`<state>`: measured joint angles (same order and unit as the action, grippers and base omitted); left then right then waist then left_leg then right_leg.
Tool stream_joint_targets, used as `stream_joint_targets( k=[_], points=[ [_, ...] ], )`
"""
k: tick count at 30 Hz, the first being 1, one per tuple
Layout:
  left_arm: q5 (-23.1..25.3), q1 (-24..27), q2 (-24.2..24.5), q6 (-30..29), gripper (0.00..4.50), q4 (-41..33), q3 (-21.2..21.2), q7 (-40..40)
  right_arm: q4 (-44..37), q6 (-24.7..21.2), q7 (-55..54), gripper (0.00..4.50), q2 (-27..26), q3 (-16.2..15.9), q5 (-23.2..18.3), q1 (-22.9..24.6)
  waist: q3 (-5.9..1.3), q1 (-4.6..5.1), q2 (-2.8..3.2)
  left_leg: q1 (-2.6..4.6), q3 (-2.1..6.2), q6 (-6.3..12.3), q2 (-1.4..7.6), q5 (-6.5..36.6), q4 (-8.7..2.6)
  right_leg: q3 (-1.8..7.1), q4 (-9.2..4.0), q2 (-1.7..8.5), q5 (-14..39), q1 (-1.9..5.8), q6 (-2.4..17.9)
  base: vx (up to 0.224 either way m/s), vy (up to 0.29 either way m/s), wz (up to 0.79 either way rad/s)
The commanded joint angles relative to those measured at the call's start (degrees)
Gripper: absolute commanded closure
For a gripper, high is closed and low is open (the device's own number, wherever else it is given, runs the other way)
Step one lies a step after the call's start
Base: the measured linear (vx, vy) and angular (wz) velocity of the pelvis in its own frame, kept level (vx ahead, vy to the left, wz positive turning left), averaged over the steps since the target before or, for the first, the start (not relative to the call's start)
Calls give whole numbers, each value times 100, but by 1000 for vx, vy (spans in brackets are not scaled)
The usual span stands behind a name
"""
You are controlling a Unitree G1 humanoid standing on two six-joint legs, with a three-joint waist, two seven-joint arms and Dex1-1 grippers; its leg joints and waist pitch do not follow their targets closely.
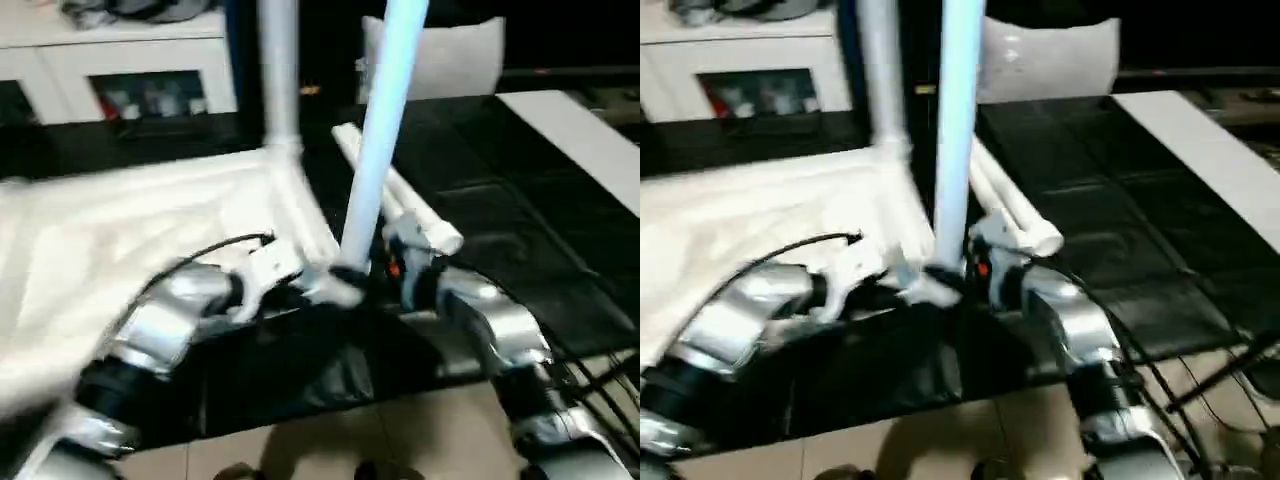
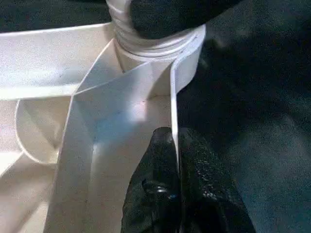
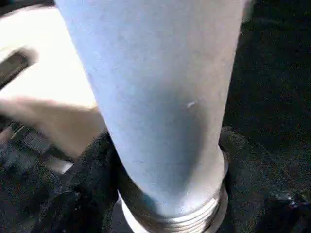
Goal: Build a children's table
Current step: Rotate leg to tighten
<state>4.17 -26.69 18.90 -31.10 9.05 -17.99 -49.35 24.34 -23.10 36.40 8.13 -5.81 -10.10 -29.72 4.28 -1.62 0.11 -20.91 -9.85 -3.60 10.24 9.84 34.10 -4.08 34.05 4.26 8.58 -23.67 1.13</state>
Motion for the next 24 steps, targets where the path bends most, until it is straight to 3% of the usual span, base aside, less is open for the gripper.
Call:
stream_joint_targets(
  k=[1,4,7,8,9,12,15,16,18,19,24],
  points=[
    [-91,-209,-429,-93,450,-495,-44,326,408,-218,-390,181,-403,-213,9,-80,-396,-40,-3,61,116,8,188,1868,-392,201,-575,392,3101,253,703,0,0,0],
    [-3,-271,-723,-319,450,-555,-66,653,535,-288,-647,181,-517,-155,97,-148,-393,-61,-9,72,107,101,176,1811,-377,190,-614,385,3263,229,604,0,0,0],
    [68,-331,-908,-376,450,-592,-184,862,567,-288,-779,181,-571,-97,178,-148,-407,-74,3,70,116,112,201,1851,-401,189,-589,364,3040,228,589,0,0,0],
    [70,-344,-925,-373,450,-589,-202,901,565,-275,-804,146,-572,-71,177,-144,-406,-72,1,64,115,123,197,1867,-404,188,-589,361,3006,230,600,0,0,0],
    [121,-358,-887,-315,450,-555,-217,920,519,-214,-771,111,-552,-19,140,-120,-408,-72,17,46,124,123,201,1871,-415,188,-575,365,2923,247,620,0,0,0],
    [266,-378,-654,-99,450,-408,-189,869,278,-35,-583,103,-392,89,44,-16,-419,-79,9,29,117,138,198,1851,-416,201,-559,366,2738,260,667,0,0,0],
    [254,-388,-415,196,450,-256,-136,656,-74,62,-319,64,-150,191,-80,120,-452,-129,35,12,104,183,213,1617,-414,227,-513,366,2343,285,742,0,0,0],
    [255,-385,-356,245,450,-225,-128,610,-152,59,-243,62,-76,216,-106,155,-468,-161,30,14,93,209,220,1468,-400,239,-473,364,1976,290,869,0,0,0],
    [276,-385,-177,461,450,-133,-175,450,-263,53,-27,40,124,264,-161,218,-481,-179,37,-18,94,233,218,1343,-398,237,-440,362,1773,319,930,0,0,0],
    [249,-389,-117,512,450,-95,-180,377,-309,69,97,26,209,283,-190,244,-491,-203,41,6,80,251,228,1265,-383,247,-418,362,1588,305,994,0,0,0],
    [-11,-362,303,1042,450,75,-235,-407,-766,254,1083,3,886,324,-410,470,-480,-270,53,12,78,279,238,1252,-386,240,-398,355,1511,327,1055,0,0,0]
  ],
)
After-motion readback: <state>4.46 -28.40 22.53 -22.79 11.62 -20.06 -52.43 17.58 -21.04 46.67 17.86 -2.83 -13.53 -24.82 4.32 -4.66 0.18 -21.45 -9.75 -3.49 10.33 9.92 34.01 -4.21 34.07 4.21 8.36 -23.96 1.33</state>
